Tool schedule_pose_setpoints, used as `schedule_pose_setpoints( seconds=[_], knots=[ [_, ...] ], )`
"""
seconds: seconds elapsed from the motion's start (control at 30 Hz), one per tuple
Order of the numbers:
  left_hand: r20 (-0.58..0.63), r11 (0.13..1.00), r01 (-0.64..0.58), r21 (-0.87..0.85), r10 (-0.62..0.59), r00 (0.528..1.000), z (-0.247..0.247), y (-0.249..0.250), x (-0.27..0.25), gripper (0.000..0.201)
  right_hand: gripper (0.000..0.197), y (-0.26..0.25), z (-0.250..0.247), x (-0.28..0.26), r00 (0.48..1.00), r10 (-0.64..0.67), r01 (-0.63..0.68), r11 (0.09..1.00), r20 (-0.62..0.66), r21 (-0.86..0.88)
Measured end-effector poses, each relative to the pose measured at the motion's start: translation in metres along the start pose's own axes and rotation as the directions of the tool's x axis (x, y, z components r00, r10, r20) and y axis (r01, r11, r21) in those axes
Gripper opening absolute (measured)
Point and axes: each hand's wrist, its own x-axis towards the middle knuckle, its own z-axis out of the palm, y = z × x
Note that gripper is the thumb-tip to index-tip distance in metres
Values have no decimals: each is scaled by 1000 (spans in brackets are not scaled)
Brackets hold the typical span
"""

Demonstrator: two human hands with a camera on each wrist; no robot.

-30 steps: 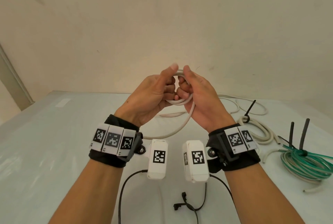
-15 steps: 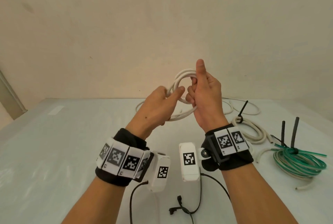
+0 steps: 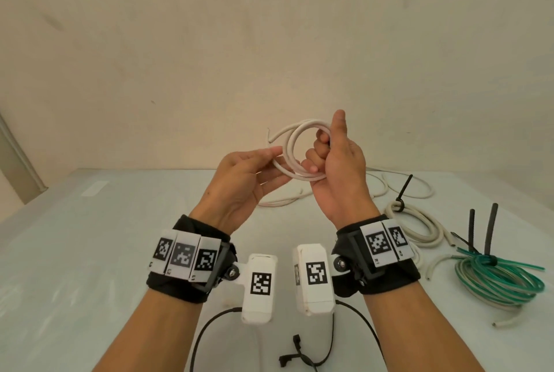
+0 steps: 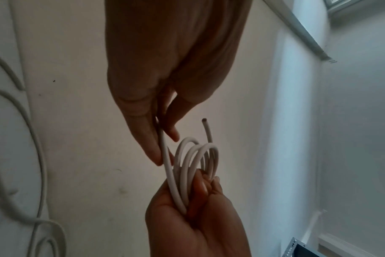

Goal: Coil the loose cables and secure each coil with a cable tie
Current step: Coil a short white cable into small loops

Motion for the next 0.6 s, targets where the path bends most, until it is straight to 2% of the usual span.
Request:
schedule_pose_setpoints(
  seconds=[0.07, 0.13, 0.23, 0.27, 0.37, 0.47, 0.6],
  knots=[
    [12, 998, -58, 34, 58, 998, -3, 2, 1, 24, 48, 0, 0, 0, 997, 58, -59, 998, 54, 1],
    [42, 994, -105, 34, 104, 994, -4, 3, 0, 32, 48, -3, -1, 0, 989, 106, -105, 994, 103, -21],
    [37, 991, -110, -80, 114, 993, -4, 1, 1, 49, 48, -9, -2, 0, 974, 160, -153, 987, 161, -50],
    [35, 989, -104, -105, 108, 994, -3, 0, 1, 48, 48, -10, -3, 0, 970, 165, -156, 986, 177, -64],
    [68, 992, -87, -92, 93, 993, -4, 0, 3, 30, 47, -11, -2, -2, 966, 155, -122, 979, 206, -165],
    [141, 994, 12, -109, 4, 990, -8, 4, 1, 25, 46, -10, -5, -2, 968, 145, -67, 935, 205, -348],
    [196, 975, 204, -84, -184, 963, -14, 11, -2, 26, 50, -12, -10, -1, 960, 110, 53, 831, 256, -554]
  ],
)
